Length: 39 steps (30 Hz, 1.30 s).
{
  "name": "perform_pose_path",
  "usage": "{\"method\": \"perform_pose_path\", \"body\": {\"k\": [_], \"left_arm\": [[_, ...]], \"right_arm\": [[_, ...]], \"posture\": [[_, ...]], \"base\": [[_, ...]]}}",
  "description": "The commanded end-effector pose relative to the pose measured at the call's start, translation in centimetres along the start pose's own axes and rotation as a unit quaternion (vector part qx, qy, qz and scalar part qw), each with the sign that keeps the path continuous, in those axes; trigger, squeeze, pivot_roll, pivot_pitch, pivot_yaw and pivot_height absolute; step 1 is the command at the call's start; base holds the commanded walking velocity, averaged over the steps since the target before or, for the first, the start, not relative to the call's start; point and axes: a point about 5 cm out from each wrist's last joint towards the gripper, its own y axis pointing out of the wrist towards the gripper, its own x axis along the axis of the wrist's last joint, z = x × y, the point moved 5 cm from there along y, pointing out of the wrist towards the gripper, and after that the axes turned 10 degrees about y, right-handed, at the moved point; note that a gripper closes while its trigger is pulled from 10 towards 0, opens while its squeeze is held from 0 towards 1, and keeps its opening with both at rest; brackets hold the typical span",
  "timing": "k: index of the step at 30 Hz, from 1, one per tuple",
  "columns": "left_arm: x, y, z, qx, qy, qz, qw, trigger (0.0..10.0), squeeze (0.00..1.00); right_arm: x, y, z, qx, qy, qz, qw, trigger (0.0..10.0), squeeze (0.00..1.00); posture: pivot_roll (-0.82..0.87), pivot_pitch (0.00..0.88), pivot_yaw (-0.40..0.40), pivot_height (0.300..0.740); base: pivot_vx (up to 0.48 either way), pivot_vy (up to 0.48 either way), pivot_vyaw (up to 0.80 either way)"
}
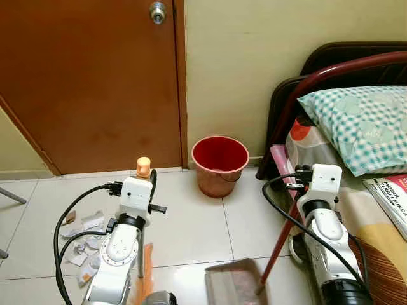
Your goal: Sweep floor
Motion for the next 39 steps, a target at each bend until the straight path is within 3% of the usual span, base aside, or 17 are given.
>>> {"method": "perform_pose_path", "body": {"k": [1,9,13,20,27,30,33,36,39], "left_arm": [[0.8,0.1,0.3,0.003,0.000,-0.012,1.000,10.0,0.00],[0.8,0.3,0.3,0.000,-0.001,-0.012,1.000,10.0,0.00],[0.8,0.3,0.3,0.001,-0.001,-0.012,1.000,10.0,0.00],[0.6,0.2,0.5,0.004,-0.002,-0.008,1.000,10.0,0.00],[0.6,0.2,0.3,0.000,-0.004,-0.008,1.000,10.0,0.00],[0.6,0.2,0.3,-0.001,-0.003,-0.008,1.000,10.0,0.00],[0.6,0.2,0.4,0.000,-0.003,-0.007,1.000,10.0,0.00],[0.5,0.2,0.3,-0.001,-0.004,-0.006,1.000,10.0,0.00],[0.7,0.2,0.1,-0.004,-0.005,-0.008,1.000,10.0,0.00]], "right_arm": [[1.0,0.0,-0.3,-0.012,-0.001,-0.014,1.000,10.0,0.00],[1.1,0.2,-1.2,-0.051,0.009,0.001,0.999,10.0,0.00],[-0.1,-0.1,-2.2,-0.073,-0.017,0.065,0.995,10.0,0.00],[-1.5,-2.6,-4.5,-0.078,-0.013,0.156,0.985,10.0,0.00],[-1.3,-4.4,-4.3,-0.034,-0.015,0.219,0.975,10.0,0.00],[-1.2,-5.9,-4.2,0.006,-0.011,0.263,0.965,10.0,0.00],[-0.3,-5.7,-4.5,0.000,-0.010,0.258,0.966,10.0,0.00],[2.7,-3.0,-4.8,-0.033,0.025,0.174,0.984,10.0,0.00],[4.6,-1.5,-4.0,-0.039,0.035,0.114,0.992,10.0,0.00]], "posture": [[-0.03,0.000,0.001,0.740],[-0.03,0.001,0.007,0.740],[-0.03,0.003,0.004,0.740],[-0.03,0.007,-0.005,0.740],[-0.04,0.010,-0.004,0.740],[-0.04,0.010,-0.004,0.740],[-0.05,0.016,-0.004,0.740],[-0.05,0.018,-0.001,0.740],[-0.04,0.022,0.005,0.740]], "base": [[0.000,0.000,0.00],[0.000,0.000,0.00],[0.000,0.000,0.00],[0.000,0.000,0.00],[0.000,0.000,0.00],[0.000,0.000,0.00],[0.000,0.000,0.00],[0.000,0.000,0.00],[0.000,0.000,0.00]]}}
